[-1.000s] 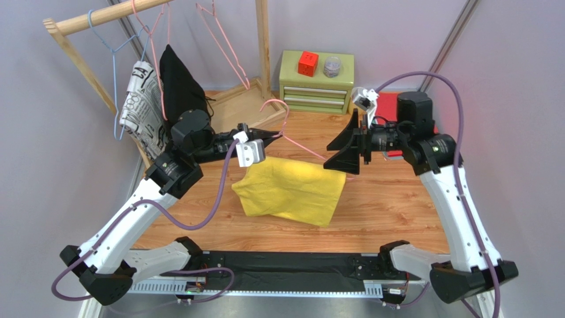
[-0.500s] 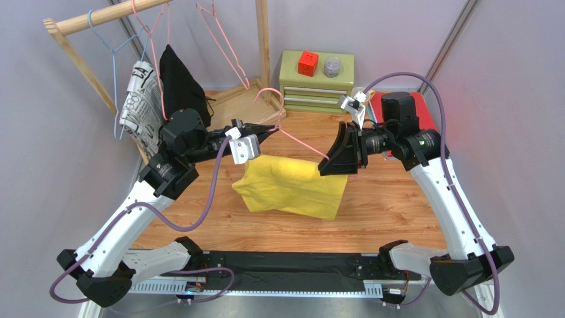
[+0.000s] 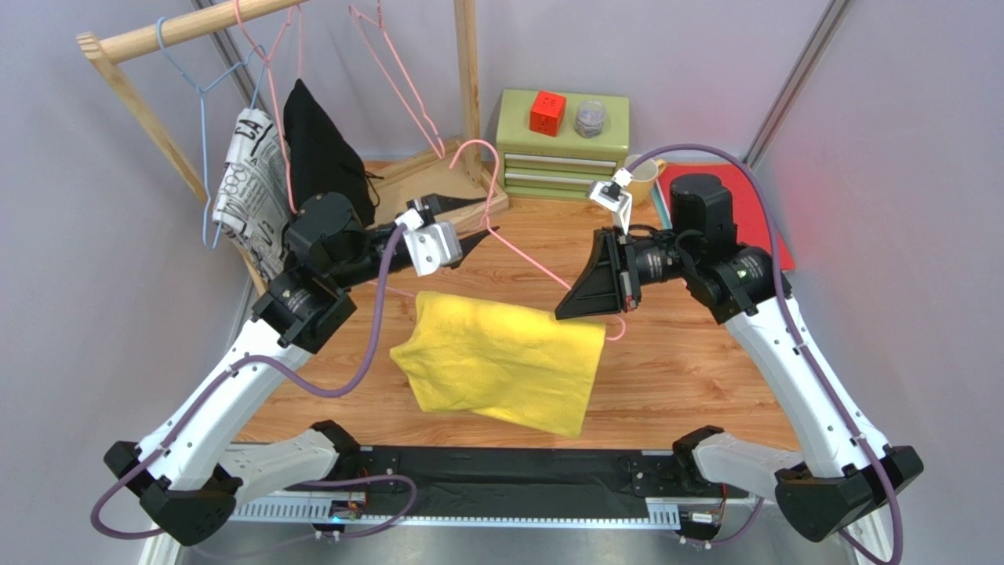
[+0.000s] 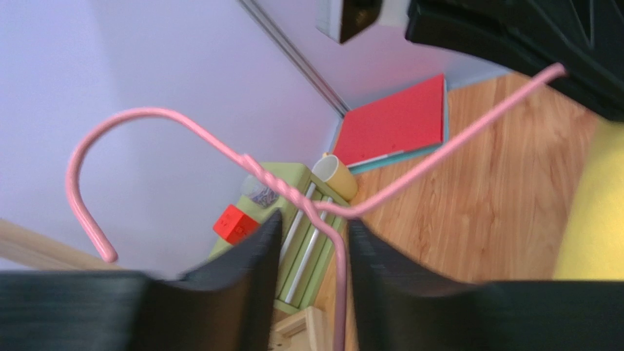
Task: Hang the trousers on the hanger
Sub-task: Pass the hanger from the left arm to the right, then hang the hanger with trousers onto the clothesline
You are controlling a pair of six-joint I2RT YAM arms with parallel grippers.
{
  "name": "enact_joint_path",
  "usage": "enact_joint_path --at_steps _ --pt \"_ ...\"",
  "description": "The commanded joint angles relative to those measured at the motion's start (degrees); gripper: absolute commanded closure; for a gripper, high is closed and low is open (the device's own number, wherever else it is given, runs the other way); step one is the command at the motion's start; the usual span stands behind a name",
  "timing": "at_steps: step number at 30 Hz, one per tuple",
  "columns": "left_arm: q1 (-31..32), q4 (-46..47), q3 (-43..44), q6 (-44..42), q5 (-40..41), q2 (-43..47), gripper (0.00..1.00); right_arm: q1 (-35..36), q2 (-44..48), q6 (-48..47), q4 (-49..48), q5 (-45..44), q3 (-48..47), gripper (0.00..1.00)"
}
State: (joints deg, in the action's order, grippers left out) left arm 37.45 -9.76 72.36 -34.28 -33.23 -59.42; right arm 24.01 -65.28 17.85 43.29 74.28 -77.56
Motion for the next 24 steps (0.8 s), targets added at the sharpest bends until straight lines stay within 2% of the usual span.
enact_joint_path --at_steps 1,2,5,7,9,10,11,14,19,24 --pt "-0.5 10.0 4.2 8.9 4.5 2.4 0.39 1.7 2.9 19.8 -22.4 -4.6 -0.6 1.00" --pt "-0.4 7.6 4.9 12.1 7.5 2.7 0.29 1.7 2.5 21.0 -22.7 -6.5 -1.4 1.00" --pt "-0.5 4.8 6.7 14.7 14.5 5.4 0.17 1.7 1.2 22.7 -23.1 -13.4 -4.0 1.00" --pt "-0.5 4.1 6.6 14.9 18.0 6.9 0.13 1.7 0.9 24.6 -24.4 -17.1 -4.8 1.00" --pt "-0.5 2.6 6.1 12.8 21.7 9.4 0.02 1.6 0.4 25.1 -23.6 -19.0 -5.7 1.00" --pt "-0.5 2.5 5.4 10.3 23.5 10.1 0.01 1.4 0.5 25.1 -23.3 -21.7 -5.9 1.00" --pt "-0.5 3.3 5.1 9.3 29.5 10.8 0.00 1.3 0.9 24.9 -23.0 -23.1 -5.9 1.00" --pt "-1.4 4.4 5.1 8.4 40.7 12.4 0.01 1.4 1.5 23.6 -23.0 -29.6 -6.2 1.00" --pt "-5.4 3.7 3.9 7.2 46.3 13.5 0.00 1.4 -0.6 20.4 -20.2 -37.3 -9.1 1.00" --pt "-7.7 3.8 1.8 7.9 46.6 15.8 0.00 2.0 -2.1 21.5 -20.5 -32.5 -10.2 1.00"
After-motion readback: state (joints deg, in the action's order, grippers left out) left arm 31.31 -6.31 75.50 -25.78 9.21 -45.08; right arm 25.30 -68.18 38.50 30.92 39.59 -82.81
